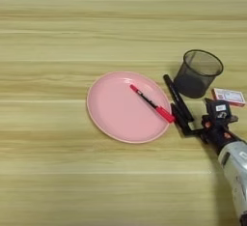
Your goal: Move the objects on the table
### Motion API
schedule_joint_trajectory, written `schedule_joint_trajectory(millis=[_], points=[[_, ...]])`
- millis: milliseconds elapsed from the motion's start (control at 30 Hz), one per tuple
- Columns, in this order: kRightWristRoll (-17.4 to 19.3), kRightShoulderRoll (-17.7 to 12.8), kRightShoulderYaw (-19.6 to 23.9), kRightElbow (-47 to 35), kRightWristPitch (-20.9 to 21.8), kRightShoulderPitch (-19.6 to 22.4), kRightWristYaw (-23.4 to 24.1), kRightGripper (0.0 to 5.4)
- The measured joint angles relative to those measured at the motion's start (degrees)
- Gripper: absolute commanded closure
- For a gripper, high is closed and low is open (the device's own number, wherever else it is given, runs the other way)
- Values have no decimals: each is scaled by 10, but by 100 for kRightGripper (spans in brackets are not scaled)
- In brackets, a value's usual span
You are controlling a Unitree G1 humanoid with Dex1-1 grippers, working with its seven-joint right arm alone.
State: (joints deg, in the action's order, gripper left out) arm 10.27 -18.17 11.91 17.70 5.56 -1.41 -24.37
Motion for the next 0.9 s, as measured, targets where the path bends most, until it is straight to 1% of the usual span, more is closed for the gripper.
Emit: schedule_joint_trajectory(millis=[267, 433, 533, 667, 900], points=[[-1, 0, 0, 12, 13, 5, 0, 8], [-3, -1, -2, 13, 15, 5, 0, 53], [-9, -3, -6, 13, 18, 5, 0, 94], [-18, -6, -10, 14, 24, 5, 0, 136], [-19, -7, -14, 13, 25, 4, -1, 213]])
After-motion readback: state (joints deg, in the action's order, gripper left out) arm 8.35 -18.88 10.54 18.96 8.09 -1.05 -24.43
